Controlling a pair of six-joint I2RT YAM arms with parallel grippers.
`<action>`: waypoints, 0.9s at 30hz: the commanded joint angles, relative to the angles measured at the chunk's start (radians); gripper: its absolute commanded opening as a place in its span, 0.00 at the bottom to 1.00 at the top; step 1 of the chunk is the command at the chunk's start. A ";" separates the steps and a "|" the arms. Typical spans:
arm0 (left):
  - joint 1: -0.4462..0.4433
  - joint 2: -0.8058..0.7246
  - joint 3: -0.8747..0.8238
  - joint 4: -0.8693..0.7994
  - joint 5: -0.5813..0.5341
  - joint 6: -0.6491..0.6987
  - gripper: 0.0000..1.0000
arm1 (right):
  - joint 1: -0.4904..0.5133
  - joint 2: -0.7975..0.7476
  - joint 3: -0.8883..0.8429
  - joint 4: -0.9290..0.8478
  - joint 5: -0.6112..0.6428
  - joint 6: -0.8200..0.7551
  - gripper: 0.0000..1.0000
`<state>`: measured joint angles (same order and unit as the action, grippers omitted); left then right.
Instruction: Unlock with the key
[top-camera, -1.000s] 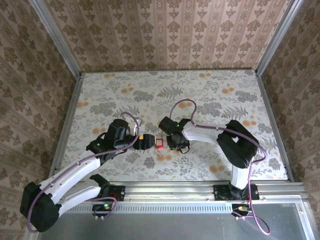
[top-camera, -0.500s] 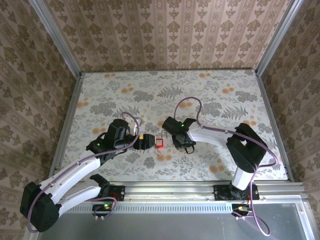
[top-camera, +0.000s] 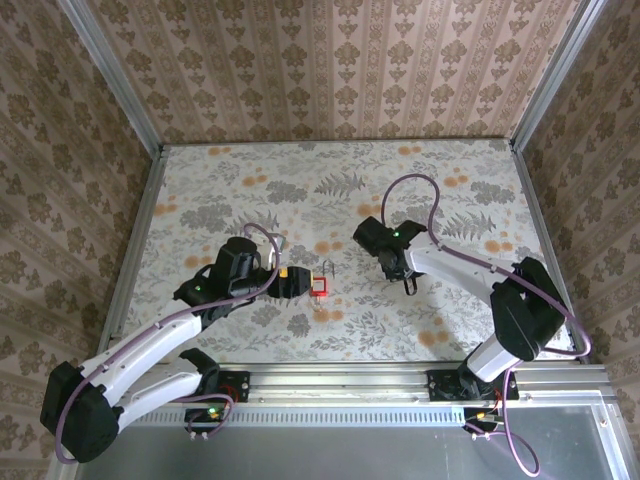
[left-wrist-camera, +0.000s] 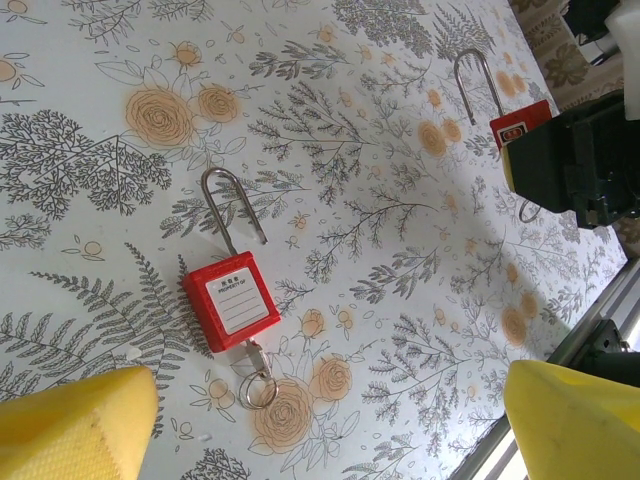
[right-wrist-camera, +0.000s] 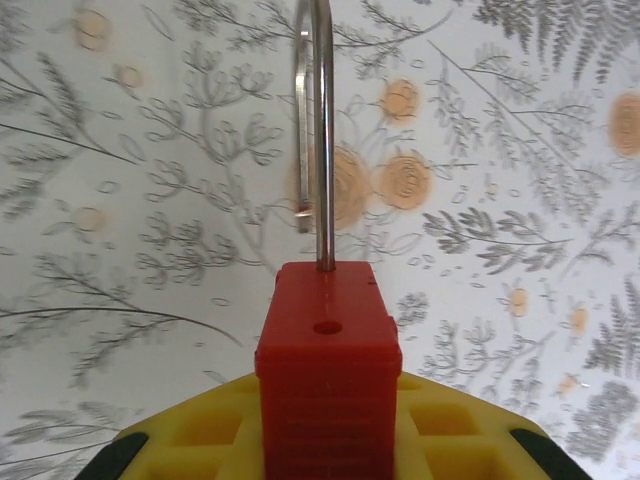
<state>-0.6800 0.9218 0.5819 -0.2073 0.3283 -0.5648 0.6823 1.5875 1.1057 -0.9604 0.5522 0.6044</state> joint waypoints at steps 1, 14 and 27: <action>-0.003 0.006 -0.013 0.026 0.011 -0.003 0.90 | 0.001 0.053 0.017 -0.071 0.120 -0.011 0.02; -0.002 0.009 -0.010 0.013 0.009 0.000 0.90 | 0.046 0.218 0.024 -0.011 0.144 0.012 0.04; -0.002 0.002 -0.013 -0.004 0.000 0.000 0.90 | 0.120 0.341 0.046 0.039 0.088 0.080 0.14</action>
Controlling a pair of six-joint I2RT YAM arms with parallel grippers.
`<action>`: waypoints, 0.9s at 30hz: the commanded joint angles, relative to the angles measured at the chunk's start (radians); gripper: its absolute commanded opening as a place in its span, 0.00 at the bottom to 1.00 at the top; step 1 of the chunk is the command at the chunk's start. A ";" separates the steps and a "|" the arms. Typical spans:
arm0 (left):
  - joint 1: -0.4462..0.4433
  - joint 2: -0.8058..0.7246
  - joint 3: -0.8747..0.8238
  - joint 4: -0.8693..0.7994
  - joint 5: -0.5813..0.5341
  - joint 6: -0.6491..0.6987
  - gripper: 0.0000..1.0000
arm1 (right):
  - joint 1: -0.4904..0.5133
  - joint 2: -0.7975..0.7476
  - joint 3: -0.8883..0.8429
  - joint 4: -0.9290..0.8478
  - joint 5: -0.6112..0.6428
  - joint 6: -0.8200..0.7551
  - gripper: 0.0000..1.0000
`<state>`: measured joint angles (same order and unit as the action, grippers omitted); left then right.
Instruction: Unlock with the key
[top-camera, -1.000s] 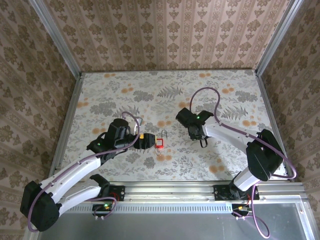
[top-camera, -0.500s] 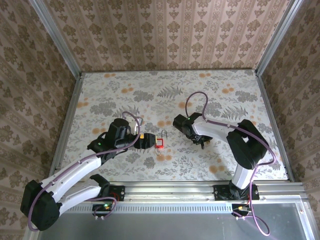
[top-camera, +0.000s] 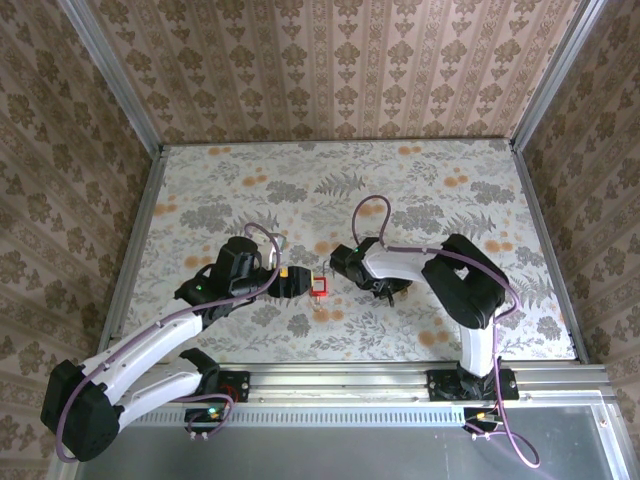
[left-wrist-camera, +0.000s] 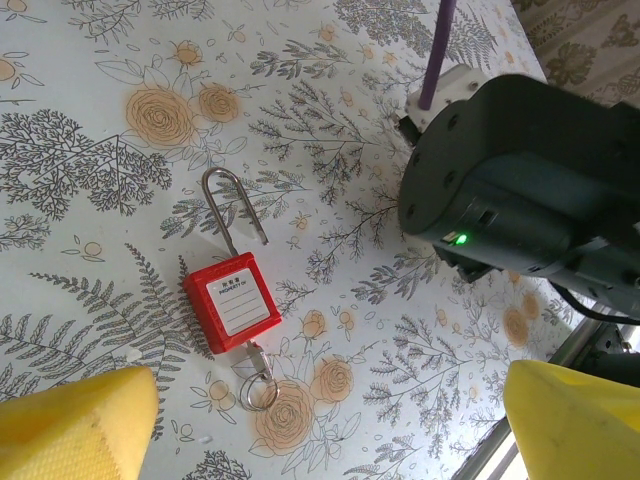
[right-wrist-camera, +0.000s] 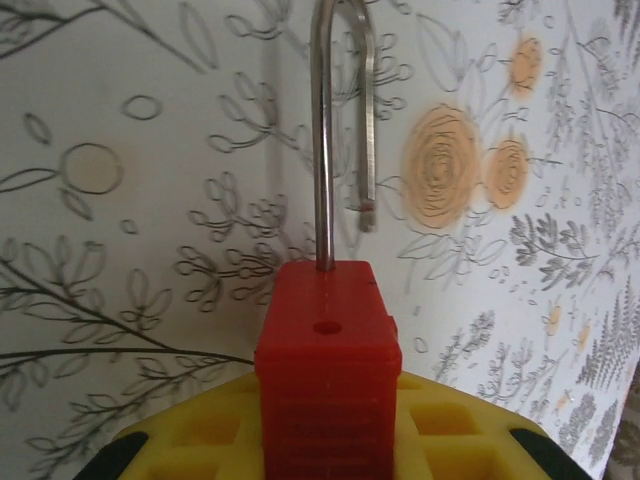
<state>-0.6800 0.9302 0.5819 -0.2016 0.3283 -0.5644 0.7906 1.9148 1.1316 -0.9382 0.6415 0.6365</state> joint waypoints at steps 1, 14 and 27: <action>-0.003 -0.007 -0.013 -0.010 0.000 0.000 0.90 | 0.016 0.015 0.021 0.023 -0.012 0.049 0.18; -0.003 0.004 -0.019 -0.008 -0.006 -0.001 0.91 | 0.073 -0.052 0.007 0.114 -0.191 0.095 0.47; -0.001 0.009 -0.024 -0.005 -0.008 -0.006 0.92 | 0.049 -0.387 -0.118 0.242 -0.435 0.140 0.62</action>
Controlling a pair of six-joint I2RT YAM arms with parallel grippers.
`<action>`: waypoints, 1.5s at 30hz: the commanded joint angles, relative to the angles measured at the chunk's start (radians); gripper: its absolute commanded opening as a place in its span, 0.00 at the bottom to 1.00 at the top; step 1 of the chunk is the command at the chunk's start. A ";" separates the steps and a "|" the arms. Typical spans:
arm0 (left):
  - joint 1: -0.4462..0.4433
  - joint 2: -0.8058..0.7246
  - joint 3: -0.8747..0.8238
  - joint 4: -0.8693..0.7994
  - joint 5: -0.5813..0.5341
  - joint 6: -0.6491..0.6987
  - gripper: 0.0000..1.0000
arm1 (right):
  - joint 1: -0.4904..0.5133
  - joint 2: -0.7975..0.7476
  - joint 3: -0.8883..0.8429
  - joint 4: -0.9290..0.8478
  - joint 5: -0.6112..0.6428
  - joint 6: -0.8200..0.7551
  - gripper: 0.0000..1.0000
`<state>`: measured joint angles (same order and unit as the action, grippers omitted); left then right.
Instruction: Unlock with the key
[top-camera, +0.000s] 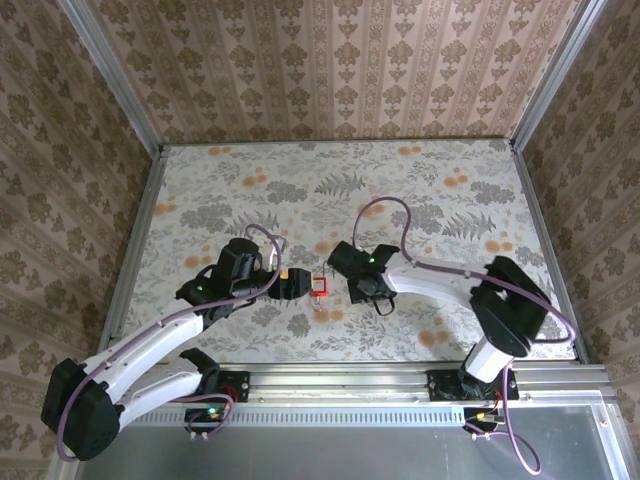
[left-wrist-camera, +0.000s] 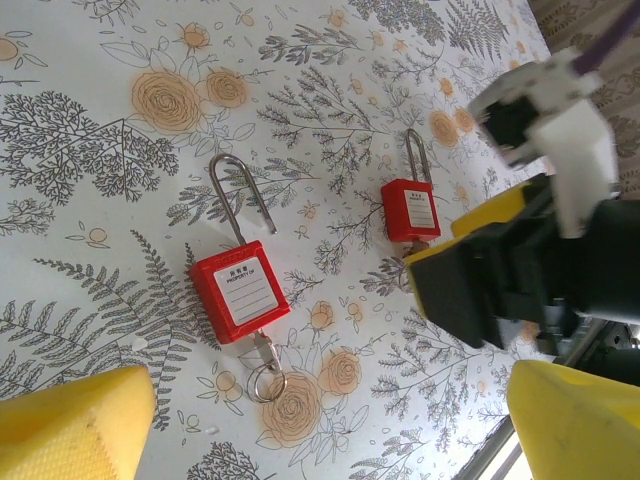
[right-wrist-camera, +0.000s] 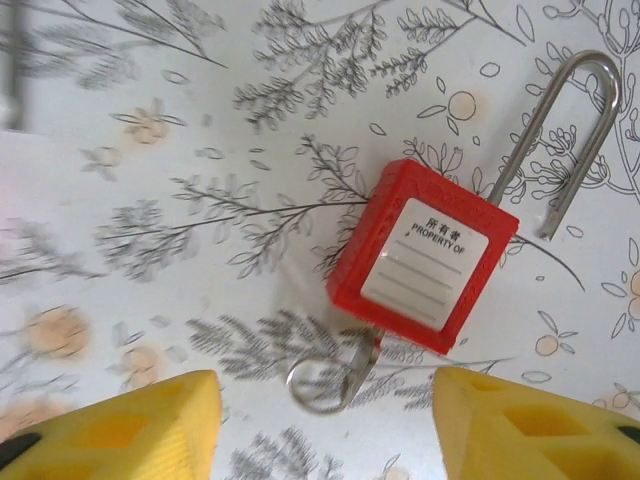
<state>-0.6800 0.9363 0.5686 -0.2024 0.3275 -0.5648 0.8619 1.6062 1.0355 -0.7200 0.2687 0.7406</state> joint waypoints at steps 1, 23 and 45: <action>-0.001 0.003 -0.010 0.000 -0.007 -0.007 0.92 | -0.038 -0.101 -0.030 0.028 -0.078 0.033 0.63; 0.004 -0.038 0.022 -0.075 -0.036 0.029 0.92 | -0.213 0.005 -0.112 0.209 -0.251 0.044 0.79; 0.510 -0.085 0.039 -0.013 -0.276 0.303 1.00 | -0.621 -0.702 -0.430 0.421 0.005 -0.441 1.00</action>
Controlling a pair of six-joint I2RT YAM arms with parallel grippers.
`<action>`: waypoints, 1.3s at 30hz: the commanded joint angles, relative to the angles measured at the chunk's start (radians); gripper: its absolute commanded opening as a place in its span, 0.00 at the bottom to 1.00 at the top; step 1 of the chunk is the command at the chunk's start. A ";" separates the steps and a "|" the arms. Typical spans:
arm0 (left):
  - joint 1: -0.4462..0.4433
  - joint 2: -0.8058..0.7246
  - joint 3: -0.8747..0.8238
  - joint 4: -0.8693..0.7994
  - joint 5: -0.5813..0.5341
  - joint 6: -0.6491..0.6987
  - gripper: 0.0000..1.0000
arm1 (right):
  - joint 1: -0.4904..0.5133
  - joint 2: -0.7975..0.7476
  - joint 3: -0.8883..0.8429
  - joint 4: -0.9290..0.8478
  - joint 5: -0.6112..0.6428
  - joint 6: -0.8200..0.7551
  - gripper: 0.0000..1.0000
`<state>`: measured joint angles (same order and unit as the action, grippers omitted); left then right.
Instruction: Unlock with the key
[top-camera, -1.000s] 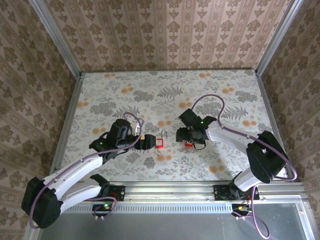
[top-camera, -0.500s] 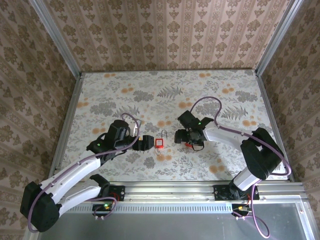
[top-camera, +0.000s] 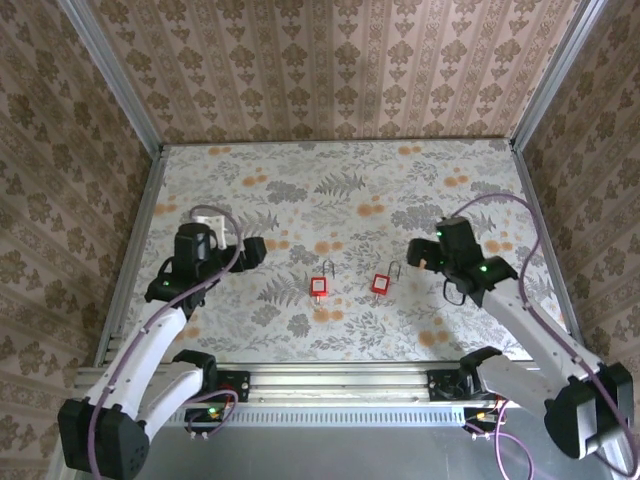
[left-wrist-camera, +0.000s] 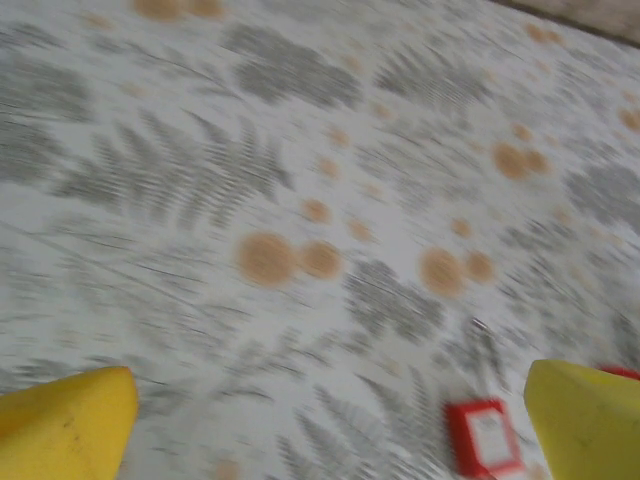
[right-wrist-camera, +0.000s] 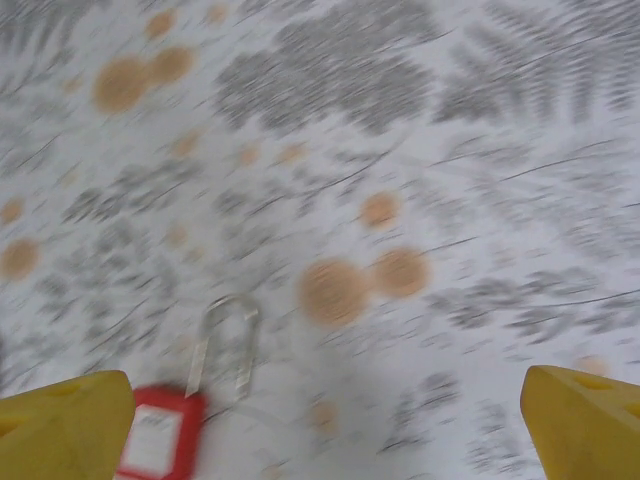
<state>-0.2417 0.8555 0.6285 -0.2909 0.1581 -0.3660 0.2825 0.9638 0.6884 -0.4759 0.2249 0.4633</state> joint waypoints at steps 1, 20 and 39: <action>0.102 -0.004 -0.042 0.120 -0.135 0.128 1.00 | -0.056 -0.082 -0.134 0.264 0.068 -0.203 1.00; 0.309 0.538 -0.443 1.451 -0.089 0.349 1.00 | -0.255 0.528 -0.441 1.598 -0.099 -0.421 1.00; 0.242 0.696 -0.237 1.202 -0.164 0.411 1.00 | -0.263 0.564 -0.299 1.360 -0.044 -0.387 1.00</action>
<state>-0.0044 1.5566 0.3950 0.9146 0.0029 0.0235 0.0219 1.5364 0.3828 0.8852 0.1680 0.0811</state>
